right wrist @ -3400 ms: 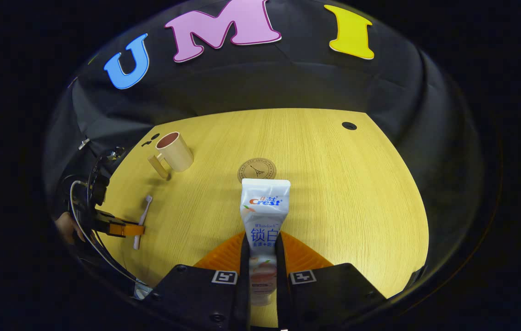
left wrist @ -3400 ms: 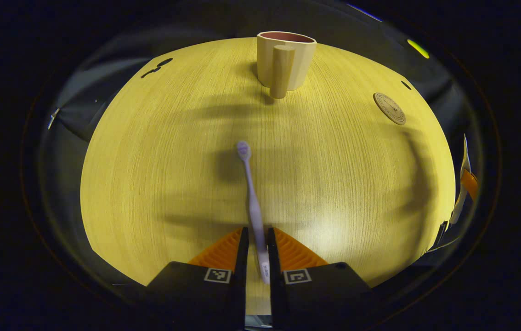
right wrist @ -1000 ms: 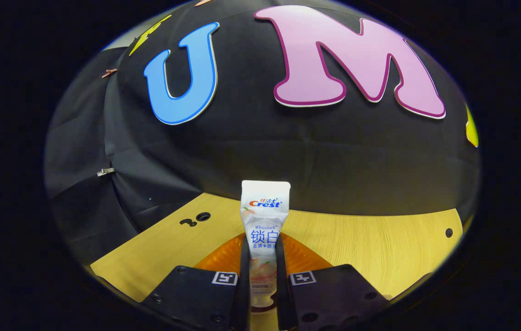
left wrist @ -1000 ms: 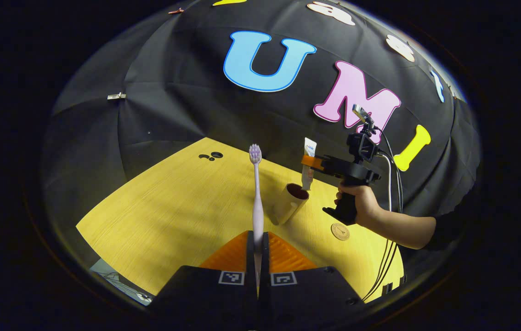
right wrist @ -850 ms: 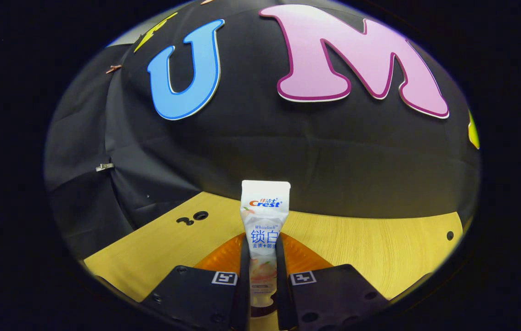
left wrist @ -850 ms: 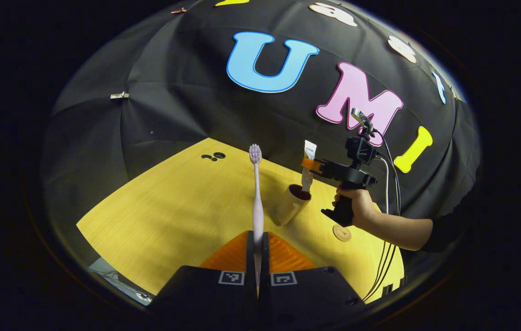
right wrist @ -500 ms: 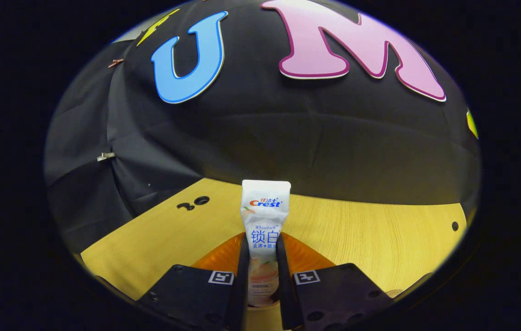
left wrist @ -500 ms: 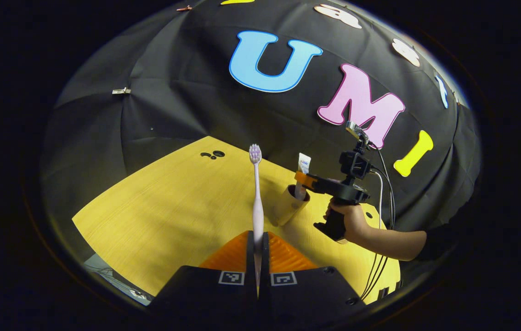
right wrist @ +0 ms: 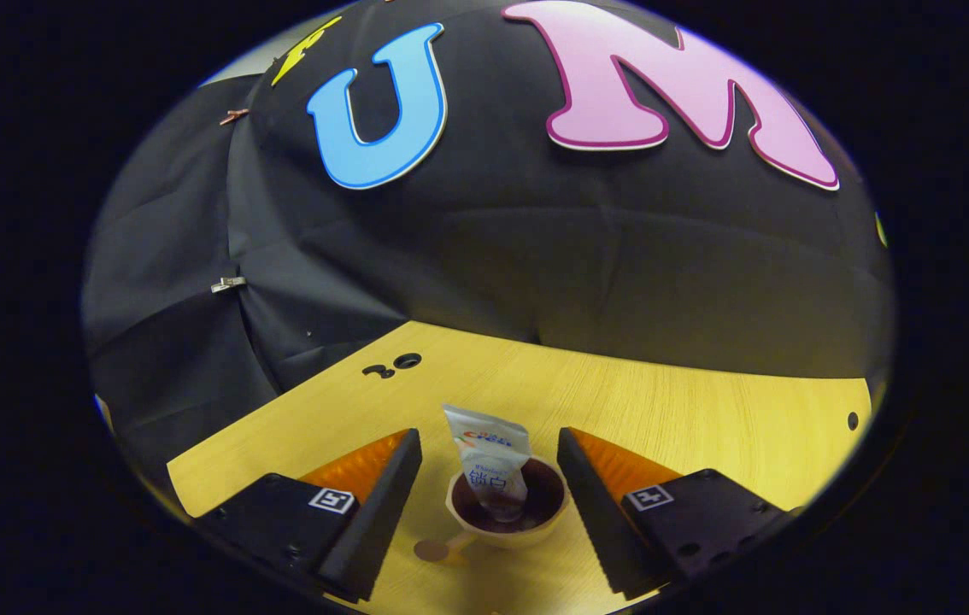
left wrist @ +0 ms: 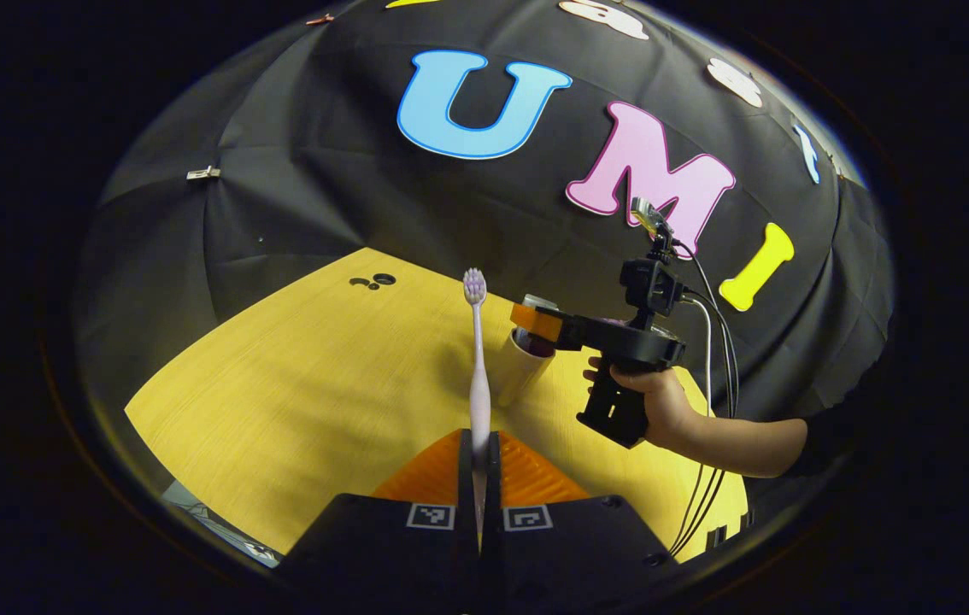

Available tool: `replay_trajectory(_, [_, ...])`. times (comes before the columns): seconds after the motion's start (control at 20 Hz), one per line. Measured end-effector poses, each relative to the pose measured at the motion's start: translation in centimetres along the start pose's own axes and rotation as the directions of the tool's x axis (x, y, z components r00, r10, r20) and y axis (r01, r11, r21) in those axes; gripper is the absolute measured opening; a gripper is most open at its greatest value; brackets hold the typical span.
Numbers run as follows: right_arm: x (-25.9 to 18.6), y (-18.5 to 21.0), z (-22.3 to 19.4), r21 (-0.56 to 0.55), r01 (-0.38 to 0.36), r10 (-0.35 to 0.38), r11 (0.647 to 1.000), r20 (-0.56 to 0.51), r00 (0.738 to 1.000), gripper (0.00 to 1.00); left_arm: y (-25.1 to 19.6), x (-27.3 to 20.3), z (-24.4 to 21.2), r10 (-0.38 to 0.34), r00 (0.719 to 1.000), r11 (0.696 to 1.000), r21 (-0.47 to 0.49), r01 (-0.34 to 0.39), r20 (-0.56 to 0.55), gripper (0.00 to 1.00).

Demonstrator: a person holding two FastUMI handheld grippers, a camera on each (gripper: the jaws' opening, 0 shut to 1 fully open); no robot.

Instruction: Put the toothbrush and toothpaste on the desktop into the cup, then pick up the cup and place it on the coaster on the desktop.

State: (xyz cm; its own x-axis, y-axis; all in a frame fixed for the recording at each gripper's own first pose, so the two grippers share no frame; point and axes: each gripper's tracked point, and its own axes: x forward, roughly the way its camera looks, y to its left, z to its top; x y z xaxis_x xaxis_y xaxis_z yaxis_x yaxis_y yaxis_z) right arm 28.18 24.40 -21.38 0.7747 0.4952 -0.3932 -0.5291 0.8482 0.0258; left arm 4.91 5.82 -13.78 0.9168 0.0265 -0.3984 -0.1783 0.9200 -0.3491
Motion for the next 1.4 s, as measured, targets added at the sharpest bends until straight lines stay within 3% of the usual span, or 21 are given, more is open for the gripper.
replay_trajectory(0.3, [-4.4, -4.1, 3.9, 0.041, 0.066, -0.069, 0.997, 0.090, 0.994, 0.98, -2.3, 2.5, 3.2, -0.068, 0.995, 0.997, 0.046, 0.064, 0.071, 0.06])
replay_trajectory(0.75, [-10.1, -14.2, 6.0, 0.077, 0.258, -0.267, 0.963, 0.144, 0.953, 0.98, -6.3, 9.2, 8.5, -0.182, 0.965, 0.982, 0.094, 0.167, 0.188, 0.06])
replay_trajectory(1.2, [-15.6, -21.2, 6.2, 0.093, 0.402, -0.413, 0.911, 0.188, 0.891, 0.98, -7.3, 17.3, 11.7, -0.219, 0.922, 0.972, 0.150, 0.179, 0.320, 0.06])
replay_trajectory(1.4, [-16.9, -23.3, 4.2, 0.064, 0.442, -0.447, 0.895, 0.171, 0.878, 0.99, -7.2, 20.2, 11.6, -0.233, 0.901, 0.969, 0.164, 0.183, 0.367, 0.06])
